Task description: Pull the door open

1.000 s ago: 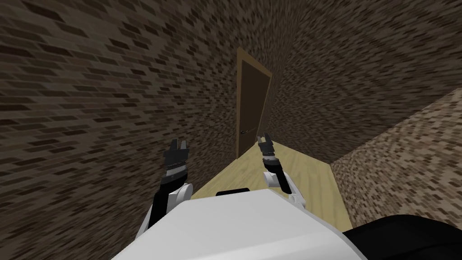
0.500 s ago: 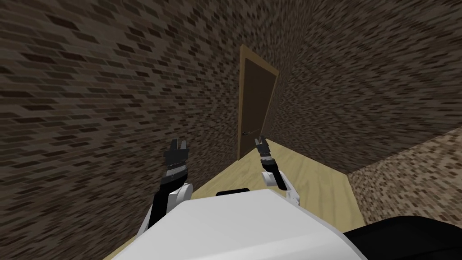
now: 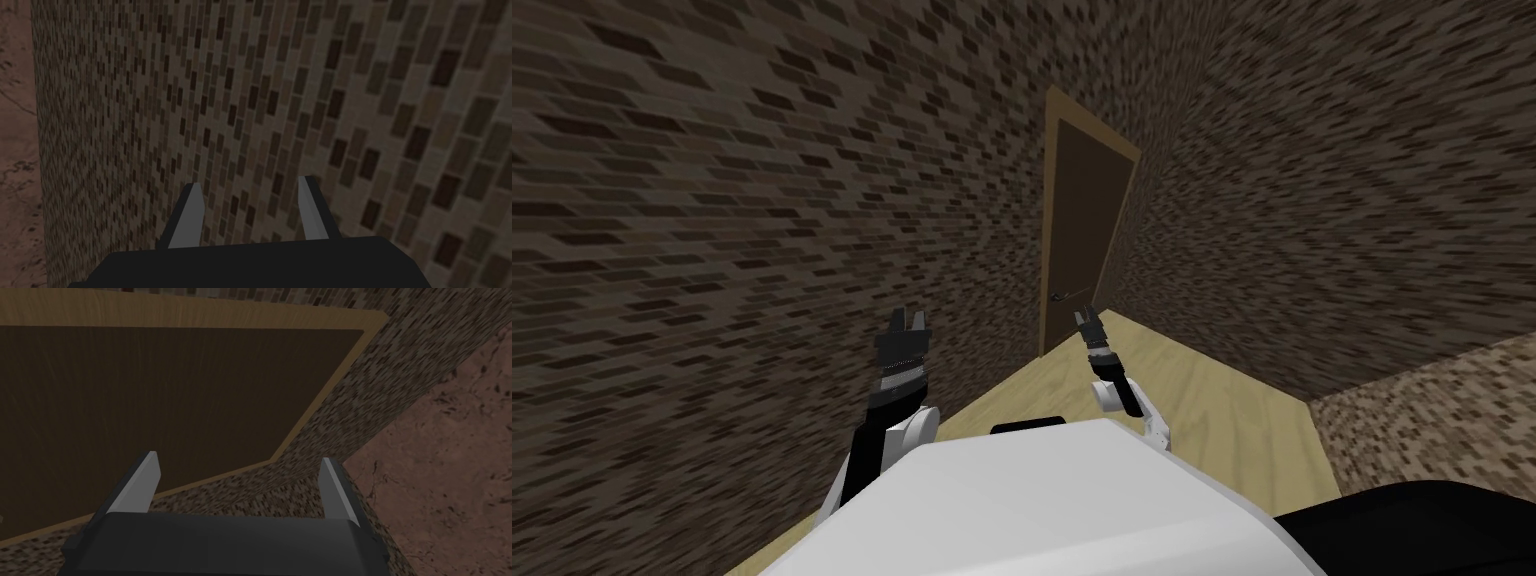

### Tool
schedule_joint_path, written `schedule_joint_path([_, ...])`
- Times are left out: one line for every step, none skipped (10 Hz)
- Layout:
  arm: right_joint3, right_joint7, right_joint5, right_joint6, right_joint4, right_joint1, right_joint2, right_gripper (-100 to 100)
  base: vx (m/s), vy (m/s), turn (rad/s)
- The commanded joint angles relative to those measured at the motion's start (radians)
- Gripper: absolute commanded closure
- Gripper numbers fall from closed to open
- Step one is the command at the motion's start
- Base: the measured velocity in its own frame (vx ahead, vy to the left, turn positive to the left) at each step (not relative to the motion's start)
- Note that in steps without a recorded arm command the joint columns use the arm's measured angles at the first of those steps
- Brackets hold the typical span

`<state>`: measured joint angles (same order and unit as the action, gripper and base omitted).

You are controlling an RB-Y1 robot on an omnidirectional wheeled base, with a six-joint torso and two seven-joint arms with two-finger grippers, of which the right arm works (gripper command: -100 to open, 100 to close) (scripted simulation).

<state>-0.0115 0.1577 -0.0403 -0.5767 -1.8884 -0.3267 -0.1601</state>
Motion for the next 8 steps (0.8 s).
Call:
schedule_joint_path([0.004, 0.006, 0.003, -0.010, 0.050, 0.012, -0.011, -100, 0.033, -0.060, 0.133])
schedule_joint_path([0.006, 0.012, 0.007, -0.018, 0.079, 0.025, -0.023, -100, 0.049, -0.095, 0.175])
schedule_joint_path([0.006, 0.012, 0.007, -0.018, 0.093, 0.025, -0.023, -100, 0.041, -0.070, 0.059])
schedule_joint_path([0.008, 0.018, 0.010, -0.026, 0.130, 0.037, -0.035, -100, 0.048, -0.071, 0.094])
schedule_joint_path([0.010, 0.024, 0.014, -0.035, 0.161, 0.050, -0.047, -100, 0.062, -0.113, 0.202])
schedule_joint_path([0.010, 0.024, 0.014, -0.035, 0.181, 0.050, -0.047, -100, 0.046, -0.088, 0.079])
schedule_joint_path([0.012, 0.031, 0.017, -0.043, 0.215, 0.063, -0.059, -100, 0.040, -0.066, 0.136])
schedule_joint_path([0.012, 0.031, 0.017, -0.043, 0.225, 0.063, -0.059, -100, 0.032, -0.049, 0.054])
